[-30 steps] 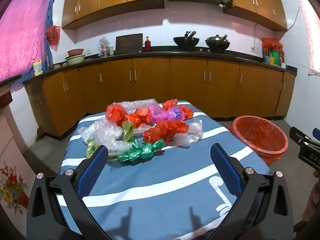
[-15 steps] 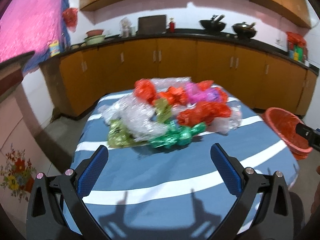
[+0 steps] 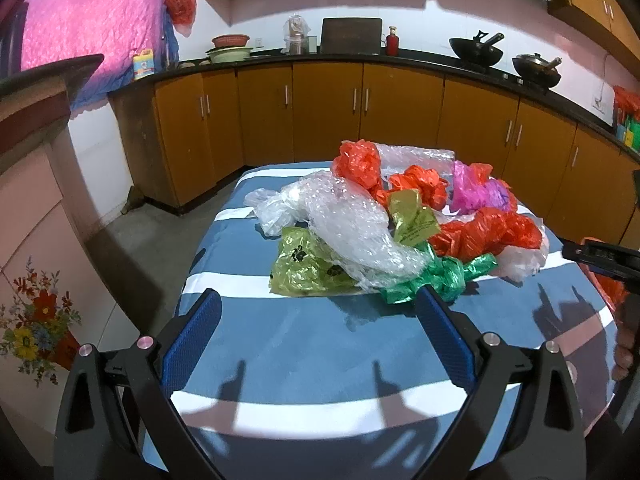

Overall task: Collect trash
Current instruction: 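Reach the right gripper to the clear plastic bag and close on it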

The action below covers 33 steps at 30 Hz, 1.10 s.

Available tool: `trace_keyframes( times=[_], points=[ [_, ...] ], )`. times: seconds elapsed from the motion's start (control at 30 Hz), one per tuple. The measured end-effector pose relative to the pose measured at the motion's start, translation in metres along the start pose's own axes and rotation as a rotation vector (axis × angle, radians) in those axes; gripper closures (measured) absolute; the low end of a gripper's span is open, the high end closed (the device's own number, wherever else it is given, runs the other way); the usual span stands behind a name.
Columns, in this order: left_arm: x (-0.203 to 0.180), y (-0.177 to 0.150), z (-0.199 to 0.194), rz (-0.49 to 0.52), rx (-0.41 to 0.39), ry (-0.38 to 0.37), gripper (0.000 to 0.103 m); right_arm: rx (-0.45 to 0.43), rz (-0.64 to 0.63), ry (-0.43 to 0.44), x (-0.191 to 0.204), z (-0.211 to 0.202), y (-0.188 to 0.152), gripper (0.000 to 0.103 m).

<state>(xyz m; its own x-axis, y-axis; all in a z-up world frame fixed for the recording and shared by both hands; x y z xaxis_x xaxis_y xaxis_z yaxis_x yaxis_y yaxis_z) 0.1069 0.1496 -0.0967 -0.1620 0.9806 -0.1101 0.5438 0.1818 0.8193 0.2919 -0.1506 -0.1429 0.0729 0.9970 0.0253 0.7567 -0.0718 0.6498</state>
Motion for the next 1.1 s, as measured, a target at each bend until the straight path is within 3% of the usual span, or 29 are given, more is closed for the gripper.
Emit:
trace_keyframes(
  times=[0.3, 0.57, 0.73, 0.97, 1.1],
  points=[
    [-0.010, 0.018, 0.008, 0.045, -0.041, -0.030, 0.006, -0.011, -0.065, -0.008, 0.027, 0.035, 0.018, 0.034],
    [-0.013, 0.032, 0.030, 0.060, -0.039, -0.006, 0.010, 0.036, -0.080, -0.014, 0.025, 0.060, 0.010, 0.069],
    [-0.005, 0.040, 0.041, 0.027, -0.035, -0.007, 0.020, 0.003, -0.082, -0.009, 0.022, 0.055, 0.008, 0.076],
    [-0.001, 0.042, 0.055, 0.005, -0.002, -0.031, 0.035, -0.012, -0.079, -0.007, 0.018, 0.050, 0.003, 0.078],
    [0.001, 0.037, 0.065, -0.013, 0.044, -0.049, 0.056, -0.014, -0.080, -0.010, 0.015, 0.047, 0.001, 0.078]
  ],
)
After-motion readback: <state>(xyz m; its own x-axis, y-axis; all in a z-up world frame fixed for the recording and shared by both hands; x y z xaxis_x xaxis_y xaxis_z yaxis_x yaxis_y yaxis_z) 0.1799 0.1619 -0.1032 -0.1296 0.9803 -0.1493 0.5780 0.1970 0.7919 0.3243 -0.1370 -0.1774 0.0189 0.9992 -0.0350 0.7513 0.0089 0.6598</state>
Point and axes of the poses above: each gripper's, at about its wrist camera, not at the fingertips, and z roughly the way its jaws point, x to its left, y to its top, the point moved 6 cm from there along z, roughly the way its jaws point, and after that the axes turned 11 degrees about -y, right-handed, at the moved point
